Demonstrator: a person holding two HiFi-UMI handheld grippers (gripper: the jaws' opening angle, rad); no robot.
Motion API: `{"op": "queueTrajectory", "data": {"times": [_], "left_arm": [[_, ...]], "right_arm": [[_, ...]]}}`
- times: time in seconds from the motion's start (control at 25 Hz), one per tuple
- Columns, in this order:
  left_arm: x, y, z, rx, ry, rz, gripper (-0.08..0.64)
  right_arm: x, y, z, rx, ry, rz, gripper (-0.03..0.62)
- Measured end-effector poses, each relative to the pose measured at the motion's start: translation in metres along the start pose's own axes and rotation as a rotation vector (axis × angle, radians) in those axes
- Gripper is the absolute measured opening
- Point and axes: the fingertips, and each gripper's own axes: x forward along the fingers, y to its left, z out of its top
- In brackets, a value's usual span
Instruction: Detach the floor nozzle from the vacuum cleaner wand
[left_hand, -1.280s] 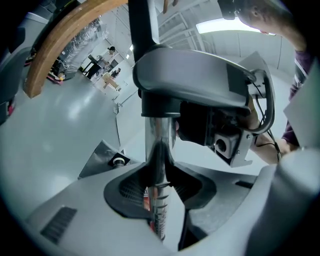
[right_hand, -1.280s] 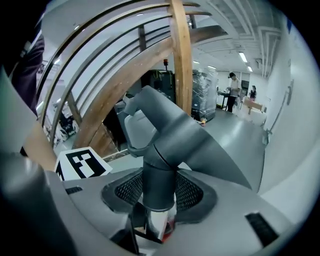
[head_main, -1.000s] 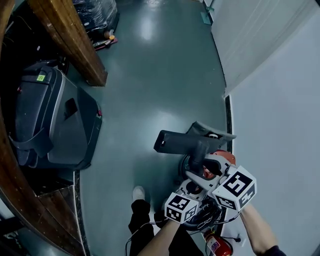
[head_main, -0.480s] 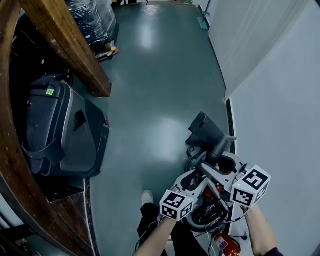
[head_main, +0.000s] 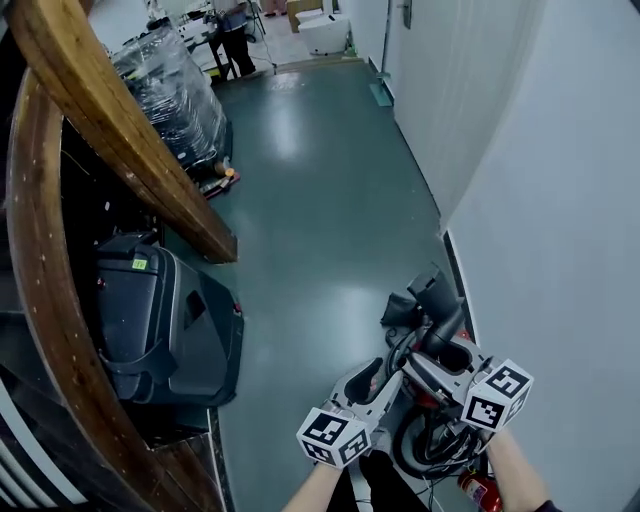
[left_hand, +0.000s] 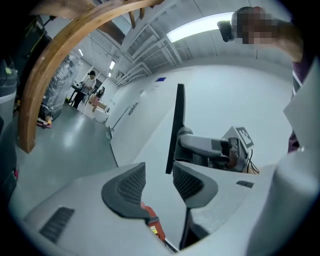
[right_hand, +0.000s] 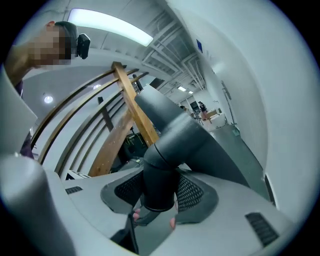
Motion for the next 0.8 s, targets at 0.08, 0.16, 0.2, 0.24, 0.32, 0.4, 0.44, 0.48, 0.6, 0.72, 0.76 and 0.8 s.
{"op": "queueTrajectory", "data": {"times": [0.08,0.16,0.2,0.24,0.32,0.4,0.44,0.48,0.6,0.72,0.76,0.8], "left_arm": [[-0.015,-0.012,0.029,0.042,-0.023,0.006,0.153],[-0.028,-0.024,0.054,0.087,-0.041,0.007,0.126],[-0.033,-0.031,0.065,0.11,-0.047,0.006,0.117],[-0.038,-0.037,0.075,0.132,-0.052,0.005,0.101],[-0.047,-0.051,0.094,0.167,-0.061,0.002,0.074],[-0.055,-0.065,0.112,0.196,-0.073,-0.006,0.057],[-0.059,-0.072,0.12,0.213,-0.076,-0.008,0.043],[-0.062,-0.078,0.127,0.228,-0.078,-0.008,0.021],[-0.072,-0.093,0.144,0.261,-0.077,-0.006,0.005],[-0.081,-0.103,0.159,0.281,-0.081,-0.01,0.005],[-0.084,-0.106,0.163,0.284,-0.084,-0.013,0.005],[-0.087,-0.108,0.167,0.287,-0.087,-0.017,0.005]], "right_arm": [[-0.011,0.013,0.014,0.029,-0.049,-0.003,0.187],[-0.021,0.029,0.029,0.048,-0.103,-0.004,0.187],[-0.026,0.036,0.036,0.055,-0.128,-0.004,0.187],[-0.031,0.043,0.043,0.062,-0.152,-0.005,0.187],[-0.04,0.056,0.057,0.065,-0.198,-0.01,0.187],[-0.047,0.069,0.072,0.049,-0.237,-0.012,0.187],[-0.05,0.076,0.079,0.033,-0.252,-0.013,0.187],[-0.053,0.082,0.085,0.016,-0.266,-0.013,0.187],[-0.064,0.099,0.099,-0.012,-0.3,-0.016,0.187],[-0.074,0.11,0.107,-0.022,-0.332,-0.03,0.187],[-0.075,0.114,0.108,-0.023,-0.34,-0.034,0.187],[-0.077,0.117,0.109,-0.022,-0.347,-0.038,0.187]]}}
